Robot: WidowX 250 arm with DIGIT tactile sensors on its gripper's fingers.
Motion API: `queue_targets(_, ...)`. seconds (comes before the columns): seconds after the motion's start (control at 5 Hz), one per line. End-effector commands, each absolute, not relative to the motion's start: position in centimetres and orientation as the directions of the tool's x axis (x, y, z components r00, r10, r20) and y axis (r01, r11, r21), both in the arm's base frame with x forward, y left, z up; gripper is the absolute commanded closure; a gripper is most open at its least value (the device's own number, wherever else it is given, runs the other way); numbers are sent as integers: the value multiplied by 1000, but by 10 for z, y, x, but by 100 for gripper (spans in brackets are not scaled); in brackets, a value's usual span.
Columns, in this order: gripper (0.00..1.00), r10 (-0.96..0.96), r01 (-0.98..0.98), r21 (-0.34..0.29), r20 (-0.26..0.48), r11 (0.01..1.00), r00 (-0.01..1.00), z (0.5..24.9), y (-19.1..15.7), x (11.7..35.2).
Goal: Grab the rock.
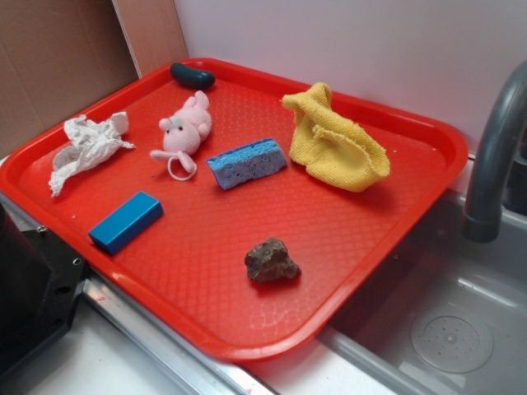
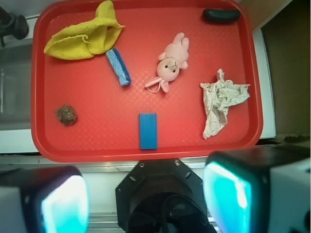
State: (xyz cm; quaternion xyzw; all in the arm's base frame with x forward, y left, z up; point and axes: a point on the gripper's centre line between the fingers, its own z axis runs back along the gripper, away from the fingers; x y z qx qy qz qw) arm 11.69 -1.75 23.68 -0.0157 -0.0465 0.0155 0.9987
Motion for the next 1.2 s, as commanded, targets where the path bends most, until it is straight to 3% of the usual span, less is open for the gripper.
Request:
queue_targets(0.0, 0, 32, -29, -33, 92, 999, 995, 237, -17, 117)
queue_targets(0.2, 0, -218, 218, -8, 52, 976, 975, 199, -68, 142)
queue_targets(0.4, 0, -454, 452, 31, 59, 891, 889, 165, -121, 152)
queue_targets(0.6, 0, -658, 659, -2, 66, 752, 751, 133, -146, 144)
queue_targets(0.8, 0, -821, 825, -5, 97, 565, 563, 94, -141, 140)
queue_targets(1.0, 0, -897, 913, -44, 174, 405, 406, 62, -154, 146)
